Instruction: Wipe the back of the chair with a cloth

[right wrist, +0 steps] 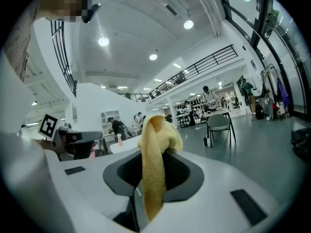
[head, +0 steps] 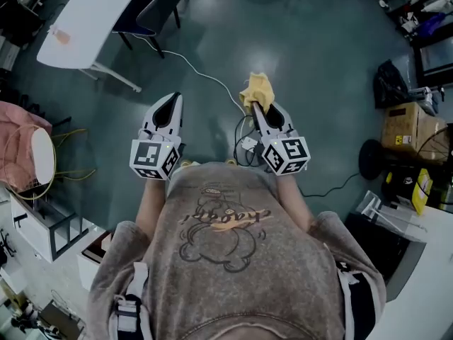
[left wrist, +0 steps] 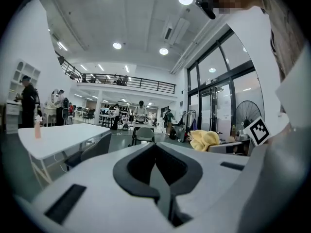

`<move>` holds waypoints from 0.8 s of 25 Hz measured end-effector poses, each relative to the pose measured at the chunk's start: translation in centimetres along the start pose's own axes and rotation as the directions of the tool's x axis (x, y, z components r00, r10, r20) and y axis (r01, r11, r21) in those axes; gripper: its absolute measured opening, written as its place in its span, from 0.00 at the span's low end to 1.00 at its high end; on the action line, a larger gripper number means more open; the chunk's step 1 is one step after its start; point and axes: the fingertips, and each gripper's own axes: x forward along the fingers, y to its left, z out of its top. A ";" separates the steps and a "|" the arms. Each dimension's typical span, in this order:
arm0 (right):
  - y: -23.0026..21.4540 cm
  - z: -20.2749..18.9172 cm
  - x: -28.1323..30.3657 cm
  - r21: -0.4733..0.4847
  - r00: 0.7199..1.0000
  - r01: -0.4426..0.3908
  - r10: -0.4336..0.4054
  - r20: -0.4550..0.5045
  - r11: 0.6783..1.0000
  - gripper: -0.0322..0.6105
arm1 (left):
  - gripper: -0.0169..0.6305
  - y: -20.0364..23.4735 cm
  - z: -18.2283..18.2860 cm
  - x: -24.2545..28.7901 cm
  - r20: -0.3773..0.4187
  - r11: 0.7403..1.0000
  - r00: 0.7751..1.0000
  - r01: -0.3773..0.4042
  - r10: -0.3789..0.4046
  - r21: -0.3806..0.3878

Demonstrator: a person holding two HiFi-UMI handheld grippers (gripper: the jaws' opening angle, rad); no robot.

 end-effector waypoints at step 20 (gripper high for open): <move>-9.4 0.4 9.3 0.010 0.997 -0.045 0.045 -0.057 0.999 0.21 | 0.04 5.7 0.2 12.6 -0.014 0.998 0.998 -0.056 0.056 0.004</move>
